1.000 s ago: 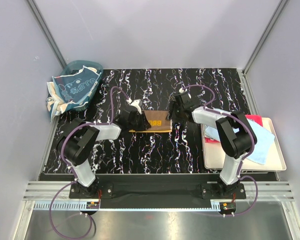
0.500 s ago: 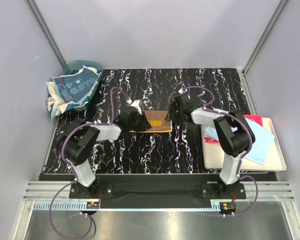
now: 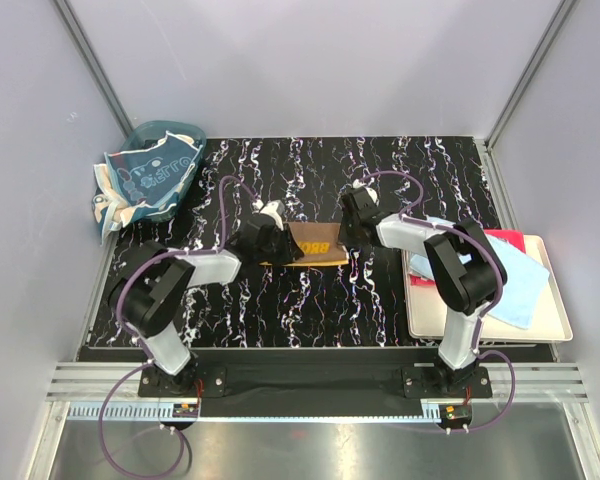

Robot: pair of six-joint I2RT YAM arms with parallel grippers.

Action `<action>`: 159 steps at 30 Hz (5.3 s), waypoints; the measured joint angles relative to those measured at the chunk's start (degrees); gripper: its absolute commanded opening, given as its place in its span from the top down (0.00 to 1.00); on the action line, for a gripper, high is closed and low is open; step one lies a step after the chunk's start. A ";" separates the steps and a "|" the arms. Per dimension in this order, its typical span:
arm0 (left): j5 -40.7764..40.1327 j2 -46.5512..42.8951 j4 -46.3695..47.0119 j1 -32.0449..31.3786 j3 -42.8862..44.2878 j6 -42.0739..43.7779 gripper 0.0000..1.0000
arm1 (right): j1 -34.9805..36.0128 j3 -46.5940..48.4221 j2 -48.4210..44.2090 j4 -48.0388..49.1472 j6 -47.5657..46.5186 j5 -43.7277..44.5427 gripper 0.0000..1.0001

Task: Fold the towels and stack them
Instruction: Neatly place the folded towel into the bin, then grab crumpled towel

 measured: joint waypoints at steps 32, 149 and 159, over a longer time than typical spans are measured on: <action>-4.13 -52.00 -42.64 -9.11 4.63 8.83 0.69 | 4.76 8.57 -31.32 -49.64 -8.90 25.81 1.00; -7.02 -40.54 -47.43 -6.32 11.02 10.29 0.63 | -6.08 25.79 -20.55 -37.97 -8.22 15.21 0.03; -23.89 -20.31 -45.03 20.31 26.91 1.75 0.44 | -2.36 37.59 -1.25 -27.36 -10.99 4.98 0.02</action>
